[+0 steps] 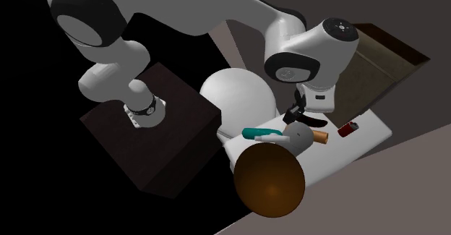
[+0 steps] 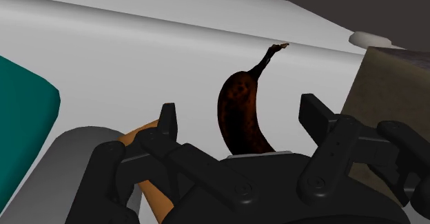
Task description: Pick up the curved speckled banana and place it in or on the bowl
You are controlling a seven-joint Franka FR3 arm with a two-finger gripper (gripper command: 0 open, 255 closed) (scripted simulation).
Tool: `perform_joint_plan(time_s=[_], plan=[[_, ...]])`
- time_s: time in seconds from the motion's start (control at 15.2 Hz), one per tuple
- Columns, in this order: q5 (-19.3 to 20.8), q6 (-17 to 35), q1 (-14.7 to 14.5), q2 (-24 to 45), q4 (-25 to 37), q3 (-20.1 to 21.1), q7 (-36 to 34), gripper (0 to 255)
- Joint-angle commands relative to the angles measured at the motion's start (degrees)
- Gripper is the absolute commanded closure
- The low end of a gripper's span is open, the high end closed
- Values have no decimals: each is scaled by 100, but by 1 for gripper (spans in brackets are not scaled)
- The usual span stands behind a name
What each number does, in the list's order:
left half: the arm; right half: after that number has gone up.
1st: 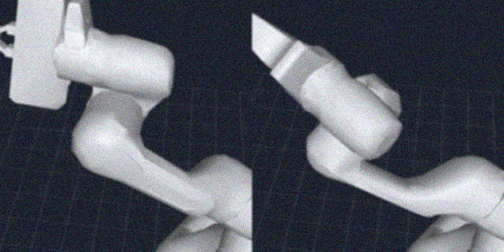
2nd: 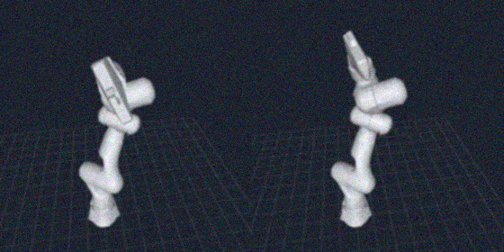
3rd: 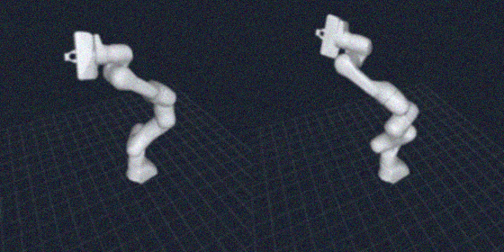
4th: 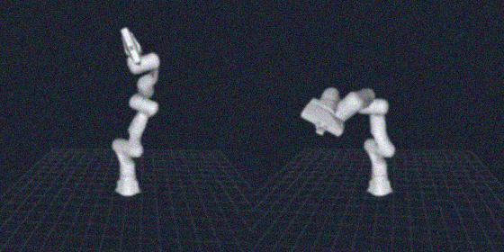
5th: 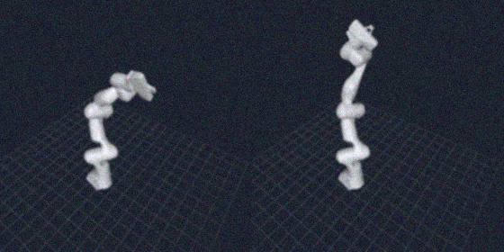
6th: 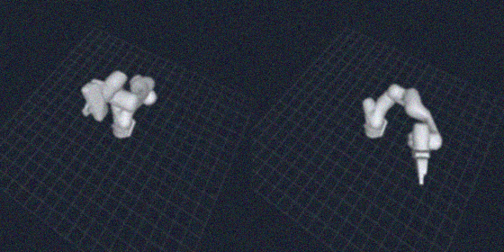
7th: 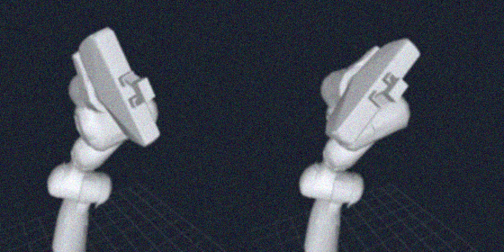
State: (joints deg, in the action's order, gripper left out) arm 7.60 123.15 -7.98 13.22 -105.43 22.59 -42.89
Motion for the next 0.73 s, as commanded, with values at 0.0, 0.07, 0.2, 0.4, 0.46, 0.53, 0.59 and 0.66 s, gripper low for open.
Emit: perform_joint_plan(time_s=[0.0,0.07,0.2,0.4,0.46,0.53,0.59,0.66], plan=[[0,-1,4,0,-7,-4,2,255],[-1,1,6,-2,-9,-4,4,255],[-1,3,6,-2,-12,-5,4,255],[-2,3,6,-6,-17,-4,3,255],[-4,6,7,-10,-22,-4,5,255],[-3,3,6,-8,-18,-3,3,255],[3,-2,2,6,1,-4,-1,255],[-14,-71,5,-21,45,1,11,255]])
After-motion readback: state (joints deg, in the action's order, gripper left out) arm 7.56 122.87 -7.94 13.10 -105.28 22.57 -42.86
